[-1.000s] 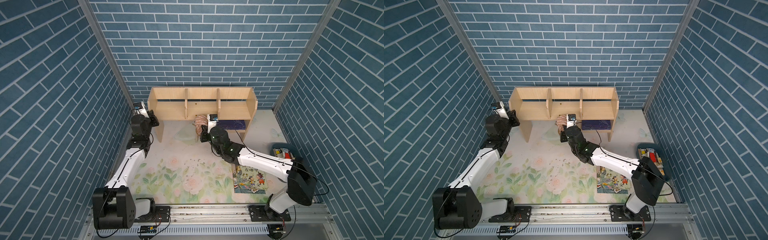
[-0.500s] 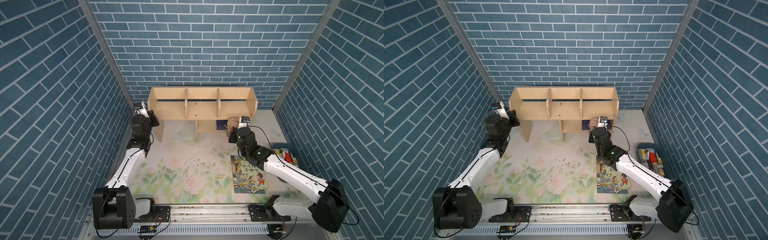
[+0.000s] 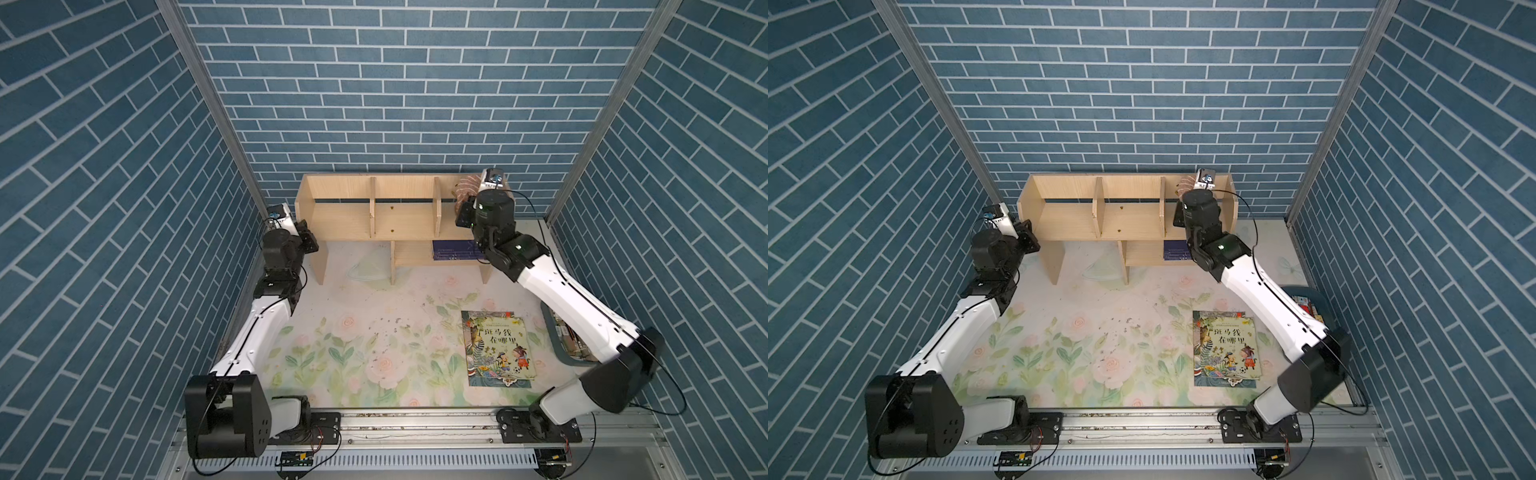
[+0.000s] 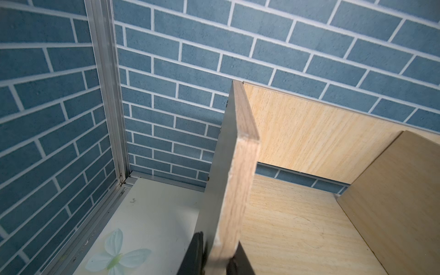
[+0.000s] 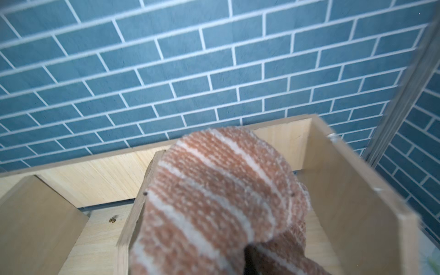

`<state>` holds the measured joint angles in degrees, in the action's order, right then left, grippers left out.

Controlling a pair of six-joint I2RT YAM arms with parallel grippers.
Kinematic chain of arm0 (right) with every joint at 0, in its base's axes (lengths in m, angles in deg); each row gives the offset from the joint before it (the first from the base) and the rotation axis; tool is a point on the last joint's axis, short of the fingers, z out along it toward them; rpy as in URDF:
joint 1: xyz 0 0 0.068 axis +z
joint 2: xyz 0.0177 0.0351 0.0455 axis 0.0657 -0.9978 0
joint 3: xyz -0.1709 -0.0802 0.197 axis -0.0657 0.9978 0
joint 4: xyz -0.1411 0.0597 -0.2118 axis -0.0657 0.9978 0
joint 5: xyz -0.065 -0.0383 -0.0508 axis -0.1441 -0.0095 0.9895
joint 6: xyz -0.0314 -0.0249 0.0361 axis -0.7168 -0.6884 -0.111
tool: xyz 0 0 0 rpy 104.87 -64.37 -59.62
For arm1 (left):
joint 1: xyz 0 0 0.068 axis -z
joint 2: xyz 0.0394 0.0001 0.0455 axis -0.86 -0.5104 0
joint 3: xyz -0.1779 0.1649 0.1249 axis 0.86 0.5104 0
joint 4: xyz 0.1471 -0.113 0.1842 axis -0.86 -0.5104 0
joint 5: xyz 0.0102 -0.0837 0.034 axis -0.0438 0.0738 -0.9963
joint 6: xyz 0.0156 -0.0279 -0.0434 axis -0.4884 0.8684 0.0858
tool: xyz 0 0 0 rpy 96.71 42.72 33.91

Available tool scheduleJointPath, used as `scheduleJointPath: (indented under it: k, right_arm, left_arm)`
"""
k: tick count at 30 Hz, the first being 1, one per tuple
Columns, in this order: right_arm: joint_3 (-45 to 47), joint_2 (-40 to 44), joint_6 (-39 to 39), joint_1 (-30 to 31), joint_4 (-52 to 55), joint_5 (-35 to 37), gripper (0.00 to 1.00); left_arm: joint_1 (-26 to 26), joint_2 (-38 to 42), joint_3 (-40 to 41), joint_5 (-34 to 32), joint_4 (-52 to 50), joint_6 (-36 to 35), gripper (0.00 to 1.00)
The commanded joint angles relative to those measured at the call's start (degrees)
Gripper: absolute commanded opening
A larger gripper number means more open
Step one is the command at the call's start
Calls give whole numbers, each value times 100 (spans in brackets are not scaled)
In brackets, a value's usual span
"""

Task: Wipe the bookshelf clean with a cloth
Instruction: Hold the shelf at the center of the board.

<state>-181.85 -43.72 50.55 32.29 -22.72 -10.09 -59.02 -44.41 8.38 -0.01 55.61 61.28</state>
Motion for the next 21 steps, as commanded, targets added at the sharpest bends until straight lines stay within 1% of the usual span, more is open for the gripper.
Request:
scheduleJointPath:
  k: [1, 3, 5, 6, 8, 10, 11, 14, 15, 16, 17, 19, 20, 21]
  right_arm:
    - [-450, -655, -2, -73, 875, -302, 0]
    - [-581, -899, 179, -124, 1118, -330, 0]
    - [-465, -977, 295, -204, 1170, -350, 0]
    - [-371, -972, 341, -249, 1159, -367, 3]
    - [-248, -916, 394, -341, 1191, -418, 11]
    - [-129, -765, 396, -382, 1194, -370, 25]
    - [-88, -683, 385, -394, 1201, -286, 34]
    - [-66, -476, 388, -480, 1333, -56, 56]
    - [-60, -422, 390, -520, 1374, -55, 65]
    - [-58, -383, 384, -541, 1408, -97, 69]
    - [-57, -346, 371, -566, 1438, -122, 72]
    - [-49, -288, 366, -564, 1496, -123, 72]
    - [-13, -252, 361, -569, 1499, -116, 70]
    - [33, -218, 346, -563, 1485, -113, 63]
  left_arm:
    - [300, -65, -16, 708, -302, 343, 0]
    - [303, -76, -21, 739, -298, 343, 0]
    - [304, -75, -9, 742, -293, 350, 0]
    - [304, -73, -7, 738, -288, 346, 0]
    - [301, -82, -20, 744, -303, 357, 0]
    - [304, -80, -16, 749, -294, 360, 0]
    - [304, -80, -16, 753, -294, 359, 0]
    - [299, -75, -24, 740, -297, 364, 0]
    - [298, -70, -20, 747, -293, 359, 0]
    - [298, -62, -18, 747, -295, 354, 0]
    - [296, -58, -17, 739, -293, 358, 0]
    - [297, -78, -16, 740, -291, 360, 0]
    - [302, -79, -16, 750, -291, 366, 0]
    - [306, -80, -16, 755, -293, 361, 0]
